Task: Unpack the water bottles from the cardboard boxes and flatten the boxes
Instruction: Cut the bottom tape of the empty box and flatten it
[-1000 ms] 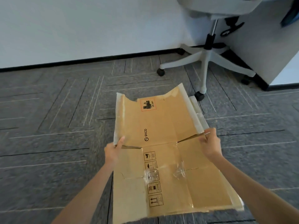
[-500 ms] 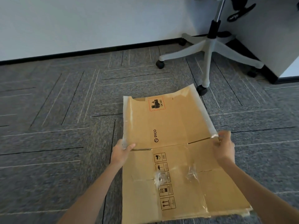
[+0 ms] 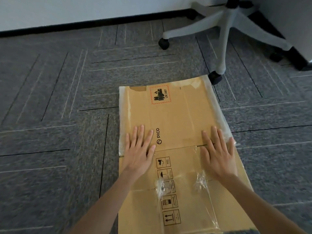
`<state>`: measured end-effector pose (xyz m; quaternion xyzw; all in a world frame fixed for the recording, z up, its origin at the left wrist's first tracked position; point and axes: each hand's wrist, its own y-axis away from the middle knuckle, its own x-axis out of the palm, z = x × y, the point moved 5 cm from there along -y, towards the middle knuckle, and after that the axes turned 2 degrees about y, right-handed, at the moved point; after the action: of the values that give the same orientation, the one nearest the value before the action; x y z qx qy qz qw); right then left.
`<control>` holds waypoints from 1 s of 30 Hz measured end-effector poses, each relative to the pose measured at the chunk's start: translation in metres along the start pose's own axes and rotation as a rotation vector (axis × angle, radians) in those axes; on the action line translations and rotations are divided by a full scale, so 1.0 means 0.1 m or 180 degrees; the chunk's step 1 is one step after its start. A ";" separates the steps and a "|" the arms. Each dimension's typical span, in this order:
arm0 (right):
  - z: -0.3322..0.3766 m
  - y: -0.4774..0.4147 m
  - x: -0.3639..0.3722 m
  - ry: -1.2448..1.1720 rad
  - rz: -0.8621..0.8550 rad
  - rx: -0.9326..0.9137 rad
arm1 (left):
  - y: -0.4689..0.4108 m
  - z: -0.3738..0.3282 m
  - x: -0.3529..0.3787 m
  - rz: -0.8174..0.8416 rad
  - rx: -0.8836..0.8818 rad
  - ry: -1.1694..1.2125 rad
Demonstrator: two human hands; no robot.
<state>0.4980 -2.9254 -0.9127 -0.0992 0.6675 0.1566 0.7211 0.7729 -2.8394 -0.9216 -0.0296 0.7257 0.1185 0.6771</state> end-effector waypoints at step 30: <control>0.26 0.65 -0.05 -0.0034 0.0345 -0.0168 | 0.80 -0.27 0.02 -0.0008 0.0420 0.0266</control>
<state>0.4987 -2.8564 -0.9013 -0.0810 0.6637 0.2135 0.7123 0.7305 -2.7672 -0.9112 0.0092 0.7595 0.0682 0.6468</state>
